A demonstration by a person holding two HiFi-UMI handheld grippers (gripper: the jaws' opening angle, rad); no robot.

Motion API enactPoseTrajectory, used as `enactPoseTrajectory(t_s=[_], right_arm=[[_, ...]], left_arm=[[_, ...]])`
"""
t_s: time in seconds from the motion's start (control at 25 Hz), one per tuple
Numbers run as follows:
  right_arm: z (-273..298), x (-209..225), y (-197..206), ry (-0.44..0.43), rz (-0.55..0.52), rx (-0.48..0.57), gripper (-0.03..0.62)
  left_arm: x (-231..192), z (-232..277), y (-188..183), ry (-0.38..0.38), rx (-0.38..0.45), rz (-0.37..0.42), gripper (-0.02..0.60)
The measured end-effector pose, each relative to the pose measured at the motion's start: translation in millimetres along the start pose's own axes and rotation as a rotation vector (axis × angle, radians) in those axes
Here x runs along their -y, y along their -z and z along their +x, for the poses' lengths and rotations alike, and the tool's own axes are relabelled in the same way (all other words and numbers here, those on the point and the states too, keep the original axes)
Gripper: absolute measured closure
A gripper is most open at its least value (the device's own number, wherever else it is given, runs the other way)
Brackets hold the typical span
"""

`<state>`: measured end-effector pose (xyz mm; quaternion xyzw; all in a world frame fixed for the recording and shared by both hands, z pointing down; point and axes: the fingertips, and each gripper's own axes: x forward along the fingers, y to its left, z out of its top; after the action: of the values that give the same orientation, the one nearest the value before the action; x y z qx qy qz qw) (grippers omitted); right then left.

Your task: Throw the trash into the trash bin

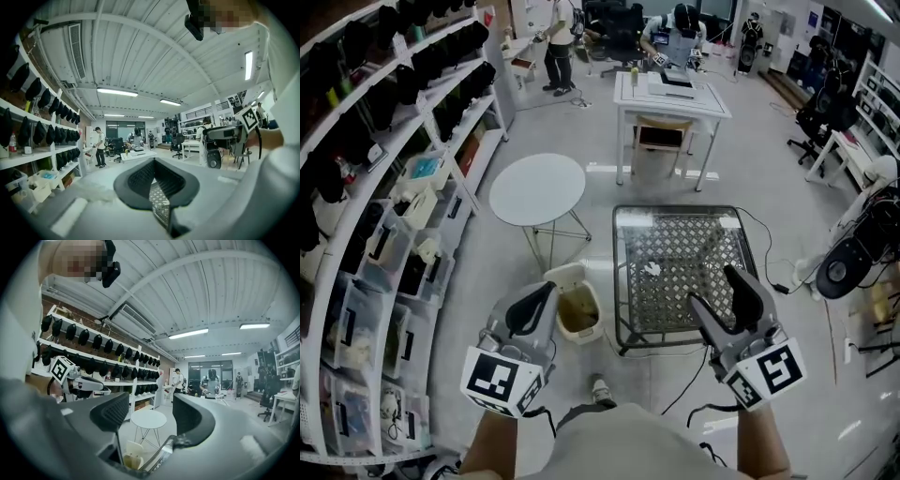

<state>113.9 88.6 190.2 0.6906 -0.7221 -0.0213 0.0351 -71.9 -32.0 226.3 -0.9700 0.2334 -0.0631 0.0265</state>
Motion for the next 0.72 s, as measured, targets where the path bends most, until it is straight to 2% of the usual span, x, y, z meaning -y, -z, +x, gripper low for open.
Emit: enactPoseTrajectory(t_s=[0.32, 0.72], right_arm=[[66, 9, 7, 0.03, -0.023, -0.02, 0.298], [92, 29, 28, 0.042, -0.004, -0.079, 0.298]], left_arm=[[-54, 28, 12, 0.026, 0.009, -0.003, 0.58], [-72, 53, 29, 0.019, -0.028, -0.036, 0.58]])
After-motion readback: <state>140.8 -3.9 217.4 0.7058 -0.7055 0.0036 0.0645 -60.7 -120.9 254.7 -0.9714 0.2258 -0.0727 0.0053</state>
